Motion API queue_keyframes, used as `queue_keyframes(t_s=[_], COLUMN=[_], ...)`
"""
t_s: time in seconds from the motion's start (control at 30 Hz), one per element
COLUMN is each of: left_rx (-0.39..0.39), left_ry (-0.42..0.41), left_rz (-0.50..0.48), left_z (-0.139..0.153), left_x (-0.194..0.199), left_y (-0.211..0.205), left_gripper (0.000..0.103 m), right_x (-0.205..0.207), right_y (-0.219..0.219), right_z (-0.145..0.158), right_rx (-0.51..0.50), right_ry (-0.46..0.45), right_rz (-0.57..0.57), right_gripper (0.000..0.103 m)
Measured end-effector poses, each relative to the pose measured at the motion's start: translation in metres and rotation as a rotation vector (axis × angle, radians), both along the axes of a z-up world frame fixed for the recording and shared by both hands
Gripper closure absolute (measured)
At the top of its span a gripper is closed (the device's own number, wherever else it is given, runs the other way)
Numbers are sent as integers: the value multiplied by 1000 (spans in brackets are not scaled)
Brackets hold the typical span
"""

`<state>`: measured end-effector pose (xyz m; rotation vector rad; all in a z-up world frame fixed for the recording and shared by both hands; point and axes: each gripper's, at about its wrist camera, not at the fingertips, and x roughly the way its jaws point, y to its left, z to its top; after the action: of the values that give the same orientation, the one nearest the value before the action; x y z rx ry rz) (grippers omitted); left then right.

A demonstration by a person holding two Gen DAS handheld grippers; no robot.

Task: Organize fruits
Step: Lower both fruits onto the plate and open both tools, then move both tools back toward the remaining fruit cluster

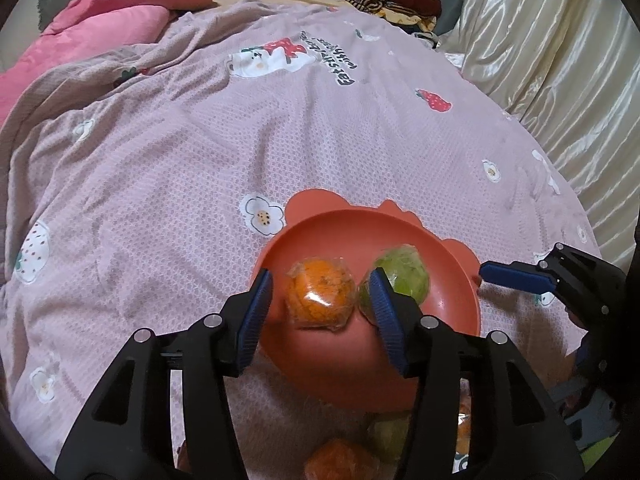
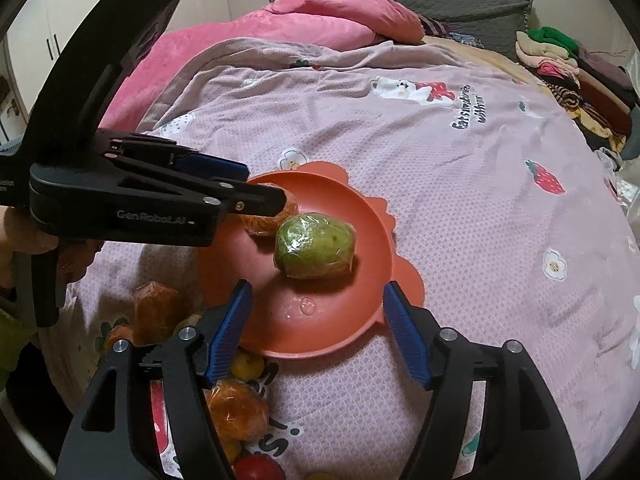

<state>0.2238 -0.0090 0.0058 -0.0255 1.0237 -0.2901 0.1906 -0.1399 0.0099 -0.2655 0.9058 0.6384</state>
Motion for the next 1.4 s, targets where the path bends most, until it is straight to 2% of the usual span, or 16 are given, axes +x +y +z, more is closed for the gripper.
queue_keyframes(t_s=[0.33,0.63,0.7,0.9,1.4], left_rx=[-5,-8,-13,-15,8], left_ry=[-35,-82,-95,-139,-180], left_rz=[22,46,51,63,55], left_z=[12,30,34,47,57], left_x=[-8,-23,-29,-44,-74], left_y=[9,15,17,19,11], left_gripper=[49,28,20,10,10], right_x=[-3,-10,-12,-20,-44], right_y=[-13,-21,-23,-28,-40], right_z=[7,19,22,30,44], right_rx=[28,52,57,71,66], right_ry=[-16,-36,-43,-62,-103], right_rz=[-45,-66,-69,-83,-96], right_gripper=[24,17,15,11,8])
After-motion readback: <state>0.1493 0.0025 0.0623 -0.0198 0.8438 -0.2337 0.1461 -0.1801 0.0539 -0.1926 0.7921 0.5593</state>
